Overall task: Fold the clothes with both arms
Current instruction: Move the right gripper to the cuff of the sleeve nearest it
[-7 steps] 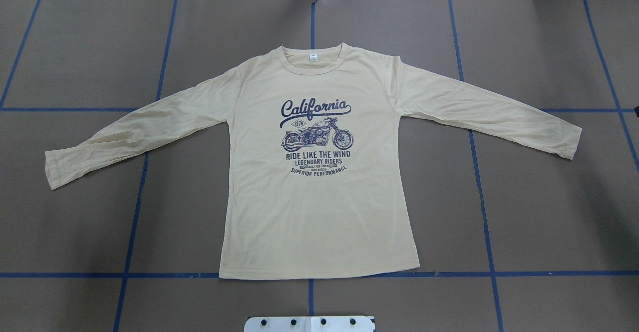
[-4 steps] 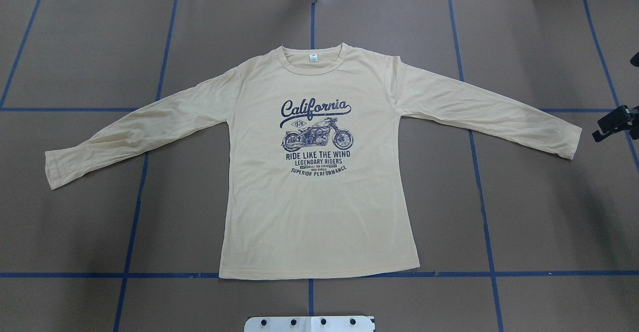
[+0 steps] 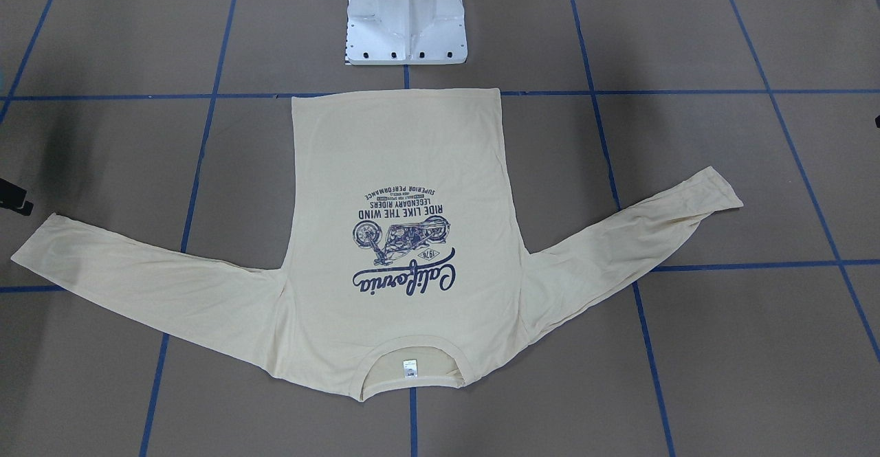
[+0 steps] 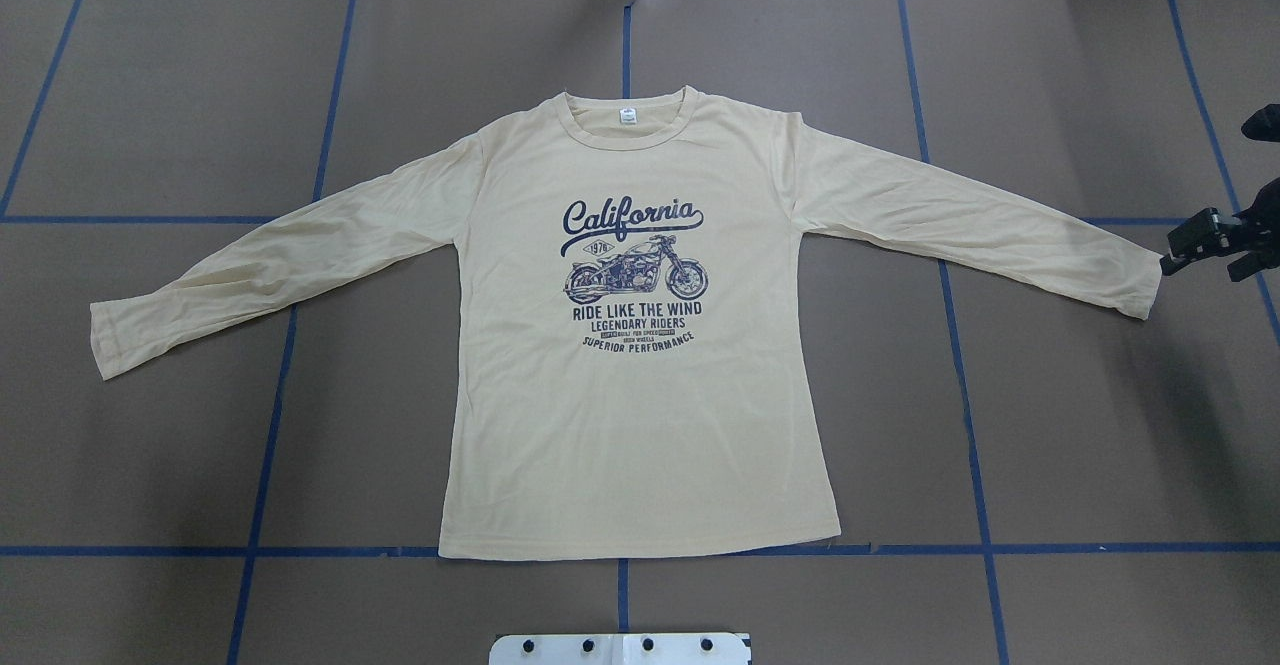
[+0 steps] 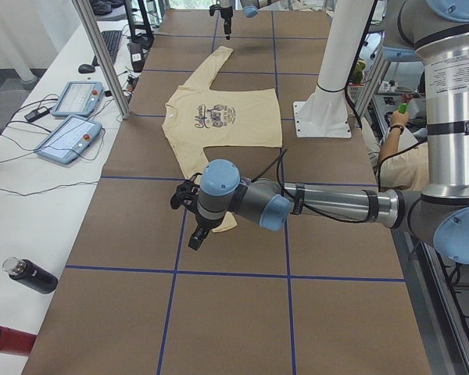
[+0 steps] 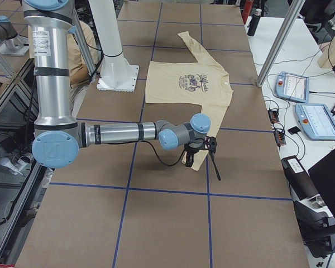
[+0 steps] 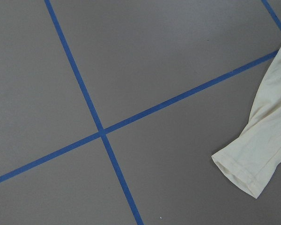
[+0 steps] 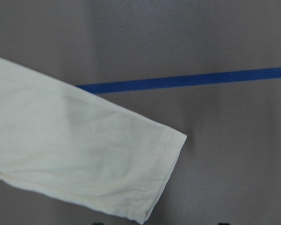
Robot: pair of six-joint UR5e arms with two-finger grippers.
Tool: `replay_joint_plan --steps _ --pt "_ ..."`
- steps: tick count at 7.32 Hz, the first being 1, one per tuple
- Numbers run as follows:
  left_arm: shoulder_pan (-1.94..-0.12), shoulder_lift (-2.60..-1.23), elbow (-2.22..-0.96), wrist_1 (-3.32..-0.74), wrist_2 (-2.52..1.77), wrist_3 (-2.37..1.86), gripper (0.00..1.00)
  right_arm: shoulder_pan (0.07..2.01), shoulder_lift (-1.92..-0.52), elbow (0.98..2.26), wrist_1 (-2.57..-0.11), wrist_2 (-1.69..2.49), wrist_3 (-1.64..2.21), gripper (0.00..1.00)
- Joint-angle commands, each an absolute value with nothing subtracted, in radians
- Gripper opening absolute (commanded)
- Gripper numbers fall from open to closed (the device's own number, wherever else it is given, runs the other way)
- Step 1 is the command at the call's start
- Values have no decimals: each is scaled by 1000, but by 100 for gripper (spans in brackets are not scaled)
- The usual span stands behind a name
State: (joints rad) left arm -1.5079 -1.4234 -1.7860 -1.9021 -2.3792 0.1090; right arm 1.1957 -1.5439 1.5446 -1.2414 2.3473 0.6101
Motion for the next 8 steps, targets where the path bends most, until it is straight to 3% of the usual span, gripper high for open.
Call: replay_joint_plan --steps 1,4,8 --pt "-1506 -1425 -1787 -1902 -2381 109 100 1195 -1517 1450 -1083 2326 722 85" --pt "-1508 -1427 -1795 -1902 -2381 109 100 1192 -1457 1373 -1030 2283 655 78" --pt "-1508 -1428 -1801 -1902 -2379 109 100 1193 -1445 1330 -1026 2299 546 78"
